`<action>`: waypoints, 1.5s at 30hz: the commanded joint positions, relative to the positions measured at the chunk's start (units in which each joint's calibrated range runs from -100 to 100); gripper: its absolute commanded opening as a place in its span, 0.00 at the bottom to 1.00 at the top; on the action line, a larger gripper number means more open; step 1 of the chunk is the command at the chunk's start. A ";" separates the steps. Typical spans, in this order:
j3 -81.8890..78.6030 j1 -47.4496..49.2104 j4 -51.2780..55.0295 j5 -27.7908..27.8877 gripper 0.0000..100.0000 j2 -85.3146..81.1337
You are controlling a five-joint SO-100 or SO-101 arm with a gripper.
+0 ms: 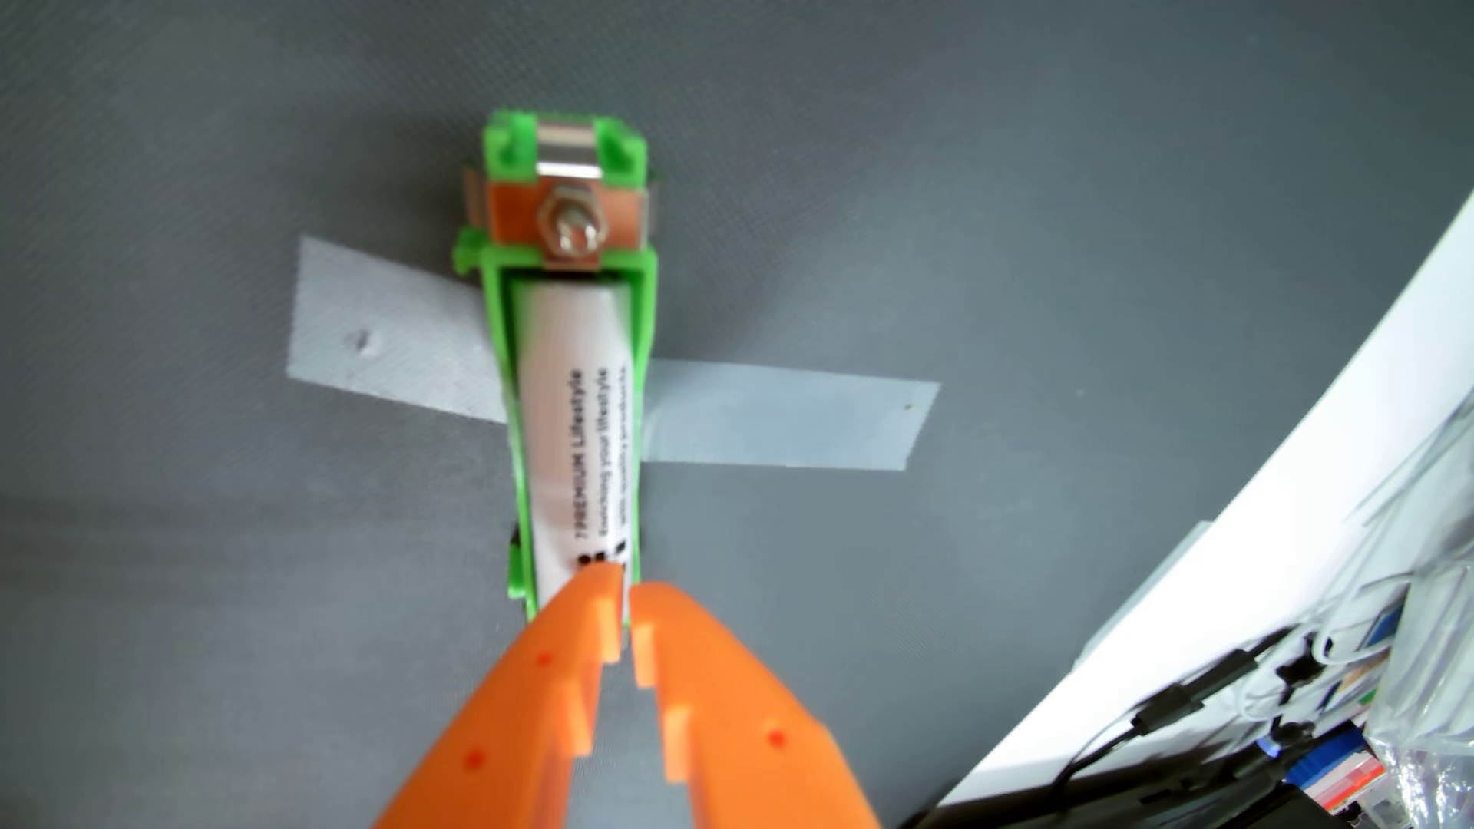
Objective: Insert Battery
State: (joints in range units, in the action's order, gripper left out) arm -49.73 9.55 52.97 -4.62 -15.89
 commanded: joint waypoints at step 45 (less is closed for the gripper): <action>-16.95 -16.75 4.10 4.88 0.01 -36.17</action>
State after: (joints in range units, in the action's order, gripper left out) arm -65.82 -3.73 55.23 -0.95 -47.34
